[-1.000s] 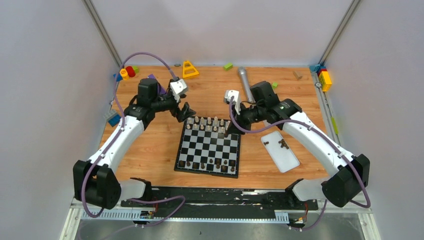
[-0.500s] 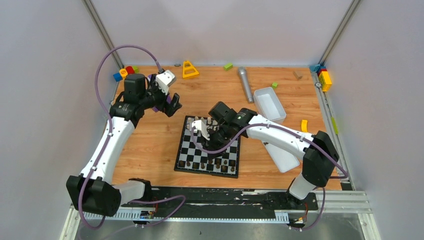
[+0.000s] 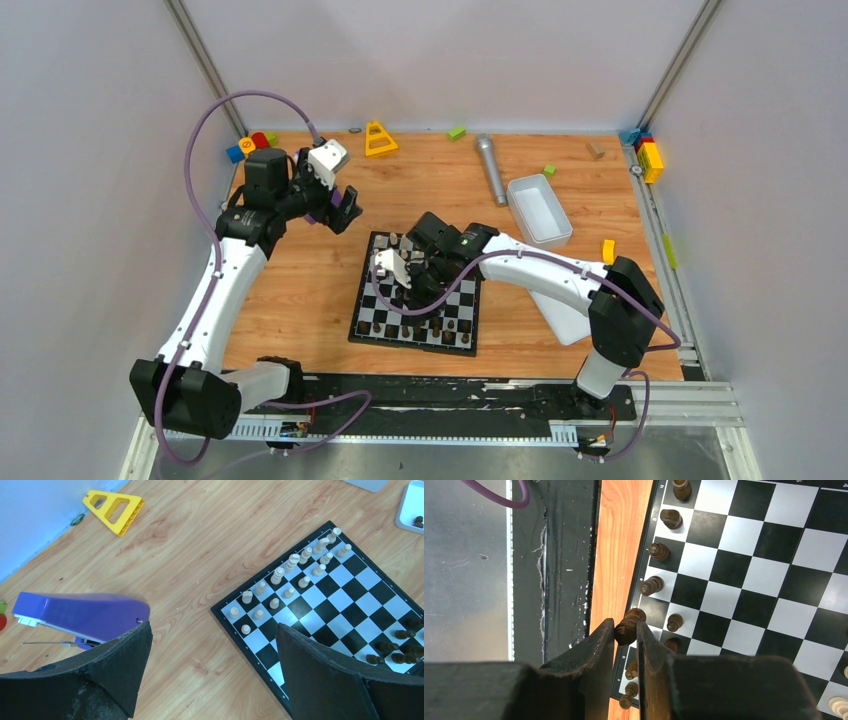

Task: Set up the chess pieces on the board
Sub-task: Place the chess piece on the chessboard.

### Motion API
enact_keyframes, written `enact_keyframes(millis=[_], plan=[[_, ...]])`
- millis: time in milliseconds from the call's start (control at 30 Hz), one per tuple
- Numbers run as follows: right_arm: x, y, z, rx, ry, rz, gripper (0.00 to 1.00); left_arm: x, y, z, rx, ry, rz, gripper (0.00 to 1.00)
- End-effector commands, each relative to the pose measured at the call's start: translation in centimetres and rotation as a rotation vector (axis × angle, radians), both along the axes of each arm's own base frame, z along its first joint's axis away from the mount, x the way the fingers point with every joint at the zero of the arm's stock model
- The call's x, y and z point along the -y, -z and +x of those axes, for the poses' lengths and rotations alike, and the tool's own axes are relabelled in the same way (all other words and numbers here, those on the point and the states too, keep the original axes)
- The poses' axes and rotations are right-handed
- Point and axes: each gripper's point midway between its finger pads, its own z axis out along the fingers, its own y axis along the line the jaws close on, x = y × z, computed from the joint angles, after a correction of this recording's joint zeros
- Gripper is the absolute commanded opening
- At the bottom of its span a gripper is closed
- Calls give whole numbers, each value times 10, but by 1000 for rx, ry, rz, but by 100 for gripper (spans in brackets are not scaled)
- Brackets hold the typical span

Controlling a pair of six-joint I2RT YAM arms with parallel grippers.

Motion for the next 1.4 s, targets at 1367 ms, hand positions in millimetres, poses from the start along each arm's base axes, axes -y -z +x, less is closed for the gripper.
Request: enact_keyframes(millis=[1367], plan=[[0,43,2,80,4,7,0,-2,-15,-6,68,-13,-32,100]])
